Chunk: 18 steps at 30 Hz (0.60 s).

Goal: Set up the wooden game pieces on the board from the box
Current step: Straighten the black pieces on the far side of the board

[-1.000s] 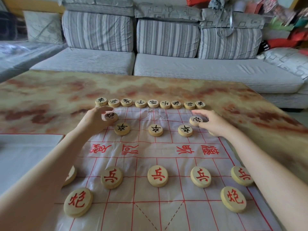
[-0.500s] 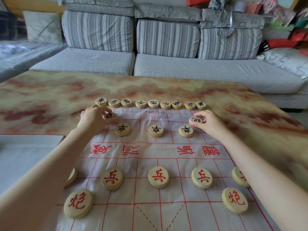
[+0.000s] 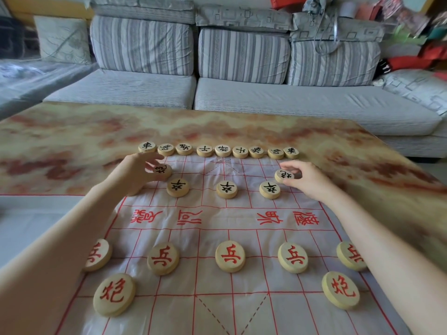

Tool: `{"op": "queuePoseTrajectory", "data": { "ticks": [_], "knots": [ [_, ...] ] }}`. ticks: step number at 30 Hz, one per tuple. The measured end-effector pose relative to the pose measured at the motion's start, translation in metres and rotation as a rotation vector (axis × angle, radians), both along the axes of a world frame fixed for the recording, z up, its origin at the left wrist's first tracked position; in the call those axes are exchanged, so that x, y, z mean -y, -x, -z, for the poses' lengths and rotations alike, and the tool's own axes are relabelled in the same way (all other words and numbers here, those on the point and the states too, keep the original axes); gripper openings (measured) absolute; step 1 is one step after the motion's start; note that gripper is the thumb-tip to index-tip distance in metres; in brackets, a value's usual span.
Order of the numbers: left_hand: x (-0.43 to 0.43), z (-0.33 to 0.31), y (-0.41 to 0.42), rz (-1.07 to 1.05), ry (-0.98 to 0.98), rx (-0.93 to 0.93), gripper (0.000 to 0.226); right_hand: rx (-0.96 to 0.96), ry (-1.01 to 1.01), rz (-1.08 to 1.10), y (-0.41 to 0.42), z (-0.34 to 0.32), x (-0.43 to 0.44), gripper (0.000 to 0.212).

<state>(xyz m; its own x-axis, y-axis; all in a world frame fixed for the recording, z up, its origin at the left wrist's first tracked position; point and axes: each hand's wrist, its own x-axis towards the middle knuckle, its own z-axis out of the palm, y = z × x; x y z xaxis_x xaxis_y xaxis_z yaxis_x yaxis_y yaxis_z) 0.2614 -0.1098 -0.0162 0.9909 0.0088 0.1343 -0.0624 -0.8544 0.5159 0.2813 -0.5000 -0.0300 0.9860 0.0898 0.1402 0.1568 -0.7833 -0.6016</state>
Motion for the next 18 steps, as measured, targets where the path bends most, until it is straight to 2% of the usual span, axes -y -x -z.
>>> {"op": "queuePoseTrajectory", "data": {
  "ticks": [2, 5, 8, 12, 15, 18],
  "knots": [
    [-0.002, 0.004, -0.004, -0.060, -0.036, 0.025, 0.044, 0.029, 0.029, 0.034, 0.000, 0.002, 0.000, 0.047],
    [0.000, 0.005, -0.004, -0.132, -0.068, 0.031, 0.052, 0.037, 0.052, 0.041, -0.002, 0.004, 0.001, 0.046],
    [-0.002, 0.009, -0.007, -0.115, -0.022, 0.003, 0.058, 0.021, 0.066, 0.030, -0.007, 0.006, 0.004, 0.044],
    [-0.008, 0.009, -0.008, -0.097, 0.015, -0.004, 0.062, 0.015, 0.106, 0.025, -0.010, 0.009, 0.009, 0.045],
    [-0.011, 0.008, -0.006, -0.103, 0.054, -0.015, 0.051, 0.018, 0.123, 0.007, -0.009, 0.009, 0.008, 0.046],
    [-0.014, 0.011, -0.007, -0.082, 0.067, -0.008, 0.050, 0.002, 0.115, -0.011, -0.010, 0.009, 0.009, 0.049]
  ]
}}
